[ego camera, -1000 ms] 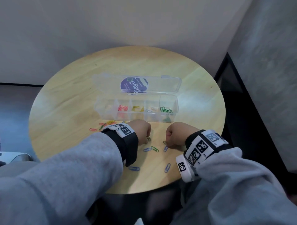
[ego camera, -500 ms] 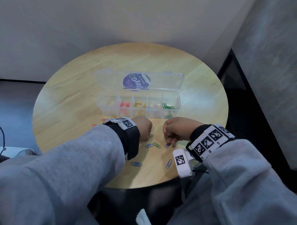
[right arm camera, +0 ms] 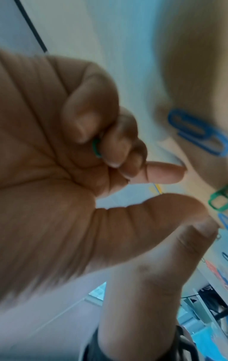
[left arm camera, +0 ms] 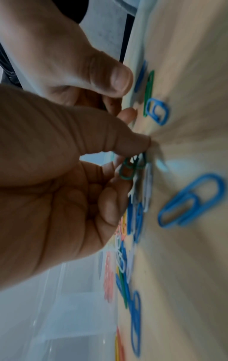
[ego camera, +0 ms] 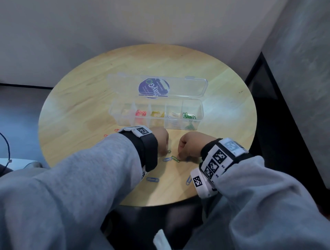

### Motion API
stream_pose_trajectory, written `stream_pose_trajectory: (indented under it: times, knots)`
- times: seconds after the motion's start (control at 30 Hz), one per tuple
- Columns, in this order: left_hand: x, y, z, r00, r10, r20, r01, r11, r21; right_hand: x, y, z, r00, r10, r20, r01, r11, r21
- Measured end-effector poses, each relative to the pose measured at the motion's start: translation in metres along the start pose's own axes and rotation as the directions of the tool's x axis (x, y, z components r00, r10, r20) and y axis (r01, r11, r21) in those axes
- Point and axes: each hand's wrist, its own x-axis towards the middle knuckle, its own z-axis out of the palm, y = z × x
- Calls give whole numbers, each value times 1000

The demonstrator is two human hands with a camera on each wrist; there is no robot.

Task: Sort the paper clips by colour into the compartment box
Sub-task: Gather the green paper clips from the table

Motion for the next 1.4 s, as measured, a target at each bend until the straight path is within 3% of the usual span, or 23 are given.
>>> stream_pose_trajectory:
  times: [0.27, 0.37, 0.5, 0.57, 0.67, 0.73, 0.87, 1.0, 1.1, 1.23, 1.33, 1.4]
  knots:
    - [-8, -7, -2, 995, 69, -70, -74, 995, -74, 9, -17, 9, 1000, -6, -3, 5, 978, -208]
    - [-13, -19, -3, 989, 80, -122, -109, 961, -253, 10, -21, 12, 1000, -24, -19, 18, 962, -271]
    - [-23, -41, -11, 978, 15, -209, -125, 842, -525, 11, -21, 11, 1000, -15, 17, 19, 962, -272]
    - [-28, -53, -15, 977, -28, -210, -120, 746, -655, 10, -18, 9, 999, -21, 37, 29, 976, -217]
    - [-38, -70, -19, 980, -102, -170, -93, 520, -849, 6, -11, 4, 999, -41, 32, 43, 997, -64]
    - [-47, -77, -20, 979, -152, -135, -73, 353, -933, 4, -7, 1, 998, -54, 35, 48, 989, 139]
    - [-59, -88, -16, 973, -223, -65, -58, 41, -997, 3, -3, -1, 994, -99, 40, 55, 791, 609]
    - [-64, -100, -8, 970, -242, 10, -21, -124, -992, 3, -9, 3, 995, -102, 7, 63, 664, 745]
    - [-68, -108, -6, 970, -239, 38, 0, -155, -988, -2, -22, 6, 996, -85, 14, 41, 603, 797]
    - [-73, -121, -4, 965, -257, 47, 15, -123, -992, -5, -39, 7, 996, -74, 50, -2, 539, 842]
    - [-75, -131, 2, 959, -279, 49, 53, 5, -999, -4, -49, 10, 991, -92, 96, -39, 493, 869]
    - [-76, -136, 7, 966, -255, 43, 90, 174, -981, 0, -56, 15, 991, -82, 103, -38, 573, 819]
